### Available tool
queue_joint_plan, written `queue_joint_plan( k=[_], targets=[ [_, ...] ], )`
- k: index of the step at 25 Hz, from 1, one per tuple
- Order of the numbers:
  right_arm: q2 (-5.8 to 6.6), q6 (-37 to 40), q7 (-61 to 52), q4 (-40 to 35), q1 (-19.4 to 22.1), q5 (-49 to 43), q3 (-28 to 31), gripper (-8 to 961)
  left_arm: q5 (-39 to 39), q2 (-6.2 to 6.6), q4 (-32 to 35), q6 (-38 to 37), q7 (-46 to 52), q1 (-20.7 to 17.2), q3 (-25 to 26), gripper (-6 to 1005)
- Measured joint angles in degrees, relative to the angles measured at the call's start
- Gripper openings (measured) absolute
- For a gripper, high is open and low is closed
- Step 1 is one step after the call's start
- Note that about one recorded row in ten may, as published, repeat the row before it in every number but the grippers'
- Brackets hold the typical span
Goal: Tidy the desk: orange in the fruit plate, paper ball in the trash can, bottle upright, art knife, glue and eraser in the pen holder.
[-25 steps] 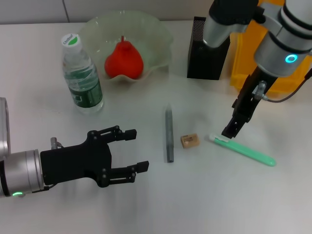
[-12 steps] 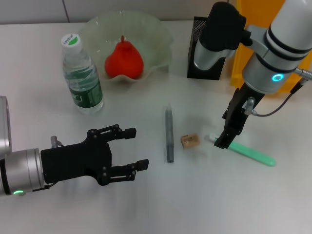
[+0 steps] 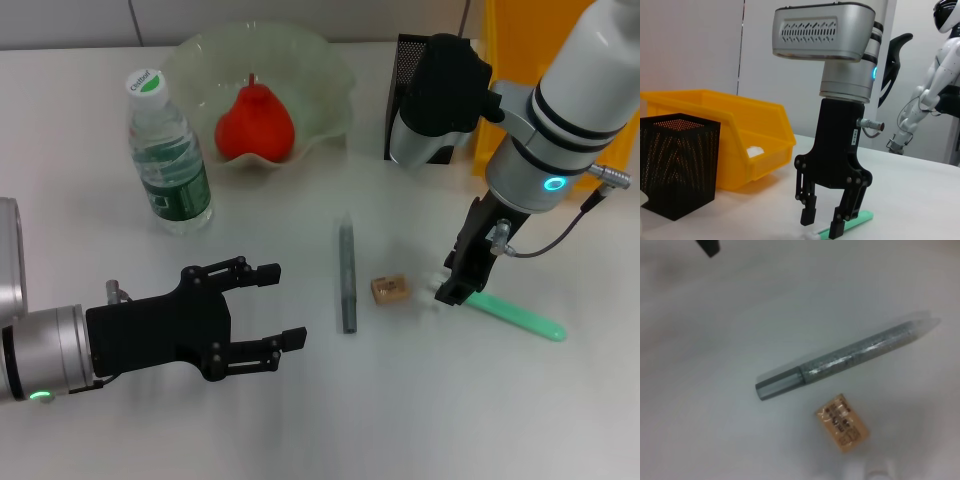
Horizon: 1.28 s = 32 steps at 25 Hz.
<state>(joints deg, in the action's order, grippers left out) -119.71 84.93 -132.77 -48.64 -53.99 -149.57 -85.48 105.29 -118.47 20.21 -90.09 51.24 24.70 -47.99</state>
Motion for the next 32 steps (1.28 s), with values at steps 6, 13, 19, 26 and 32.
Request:
queue_joint_plan(
  k=[6,13,19,26,32],
  targets=[
    [-0.03,-1.5,0.0,0.5,0.4,0.1,-0.9,455,0.0,0.00,0.0,0.0,0.0,0.0,0.0,800],
    [-0.08,-2.6,0.0,0.7,0.9,0.4,-1.6,325,0.0,0.00,-0.1,0.0,0.0,0.0,0.0,799],
    [-0.09,-3.0,0.1,1.1,1.0,0.4,-1.9,293,0.0,0.00,-0.2,0.0,0.0,-0.1,0.0,800],
    [-0.08,-3.2,0.3,1.2,0.9,0.5,-2.4,256,0.0,0.00,-0.2,0.0,0.0,0.0,0.0,799],
    [0.06,-2.4,0.3,0.5,0.9,0.9,-1.7,179,0.0,0.00,-0.2,0.0,0.0,0.0,0.0,799]
  ],
)
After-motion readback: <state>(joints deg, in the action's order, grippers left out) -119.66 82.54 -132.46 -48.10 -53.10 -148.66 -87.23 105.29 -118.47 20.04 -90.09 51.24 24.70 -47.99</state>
